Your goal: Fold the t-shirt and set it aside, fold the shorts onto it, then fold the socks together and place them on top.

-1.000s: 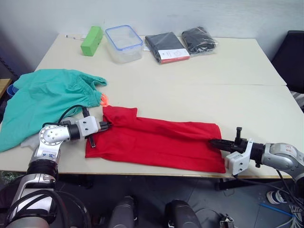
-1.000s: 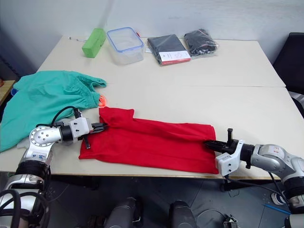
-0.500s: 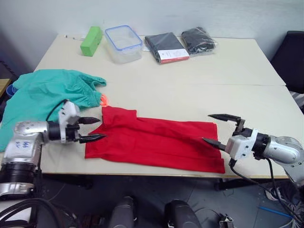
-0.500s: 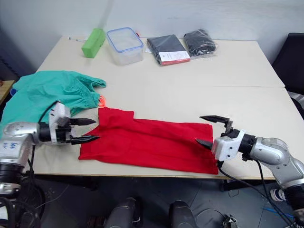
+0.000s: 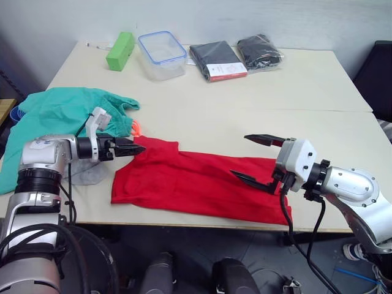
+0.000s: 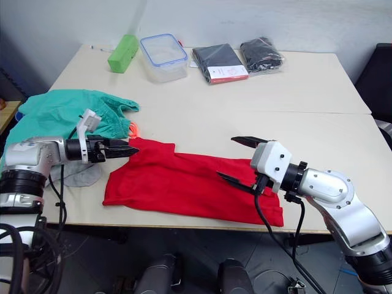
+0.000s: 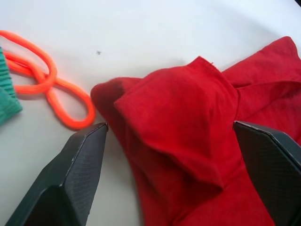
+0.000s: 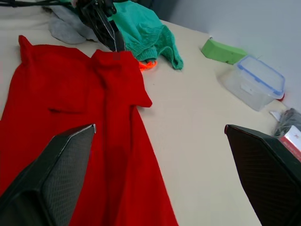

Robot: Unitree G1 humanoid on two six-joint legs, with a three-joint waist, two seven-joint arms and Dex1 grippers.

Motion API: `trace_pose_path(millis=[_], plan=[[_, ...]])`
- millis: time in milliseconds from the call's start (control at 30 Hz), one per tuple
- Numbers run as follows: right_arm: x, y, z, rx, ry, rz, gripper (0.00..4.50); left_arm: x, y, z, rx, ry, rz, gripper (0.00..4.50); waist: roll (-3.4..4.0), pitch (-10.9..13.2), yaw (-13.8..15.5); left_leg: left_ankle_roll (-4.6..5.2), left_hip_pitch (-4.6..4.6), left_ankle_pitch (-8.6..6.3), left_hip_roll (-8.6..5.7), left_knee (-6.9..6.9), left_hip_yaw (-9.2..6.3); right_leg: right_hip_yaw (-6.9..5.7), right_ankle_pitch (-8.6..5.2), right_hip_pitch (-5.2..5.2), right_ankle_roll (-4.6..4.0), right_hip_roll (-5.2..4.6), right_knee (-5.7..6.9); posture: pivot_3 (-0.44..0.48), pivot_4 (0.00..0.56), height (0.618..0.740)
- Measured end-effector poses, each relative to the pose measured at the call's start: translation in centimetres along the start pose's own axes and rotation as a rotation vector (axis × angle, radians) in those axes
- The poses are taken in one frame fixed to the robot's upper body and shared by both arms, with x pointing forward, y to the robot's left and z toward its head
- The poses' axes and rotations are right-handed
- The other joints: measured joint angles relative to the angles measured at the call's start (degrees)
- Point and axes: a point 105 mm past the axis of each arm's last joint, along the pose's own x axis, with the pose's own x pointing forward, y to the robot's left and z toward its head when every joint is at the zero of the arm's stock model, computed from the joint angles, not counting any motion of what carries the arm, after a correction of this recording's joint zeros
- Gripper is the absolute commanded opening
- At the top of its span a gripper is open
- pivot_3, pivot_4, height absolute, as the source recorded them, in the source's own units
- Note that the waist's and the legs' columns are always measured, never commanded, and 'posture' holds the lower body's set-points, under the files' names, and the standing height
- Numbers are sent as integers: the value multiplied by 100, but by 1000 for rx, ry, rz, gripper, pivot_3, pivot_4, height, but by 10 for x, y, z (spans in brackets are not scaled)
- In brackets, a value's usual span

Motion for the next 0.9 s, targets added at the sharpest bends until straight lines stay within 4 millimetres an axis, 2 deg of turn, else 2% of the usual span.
trace_pose_path(millis=[33,133,400,600,700,767,900], plan=[[1,1,0,6,1,-1,4500,1,2,1,2,-3,12,4469,0,0,-1,0,0,0,1,1,0,0,0,0,0,1,0,0,150,740],[2,5,0,22,3,-2,4500,1,5,4,12,-10,24,3860,-1,0,-8,-1,0,0,0,0,2,1,0,0,0,0,-2,0,150,740],[-2,4,-6,31,32,-32,4500,-2,9,5,1,-33,31,1300,-2,0,3,-1,0,0,-1,0,1,2,0,0,0,0,-2,0,150,740],[-2,7,-10,35,46,-28,4500,-2,8,10,28,-41,29,1300,-2,1,5,-1,0,0,0,0,2,2,0,0,0,0,-1,0,150,740],[-2,7,-10,33,51,-24,4500,-3,9,10,23,-47,34,737,-2,1,5,-1,0,0,-1,0,2,2,0,0,0,0,-1,0,150,740],[-2,8,-10,31,52,-21,4500,-1,9,10,16,-53,28,23,-2,1,12,-1,0,0,-1,0,1,2,0,0,0,0,-1,0,150,740],[-2,9,-11,29,56,-12,4500,3,8,9,12,-64,14,23,-3,1,19,-1,0,0,-1,0,2,2,0,0,0,0,-3,0,150,740]])
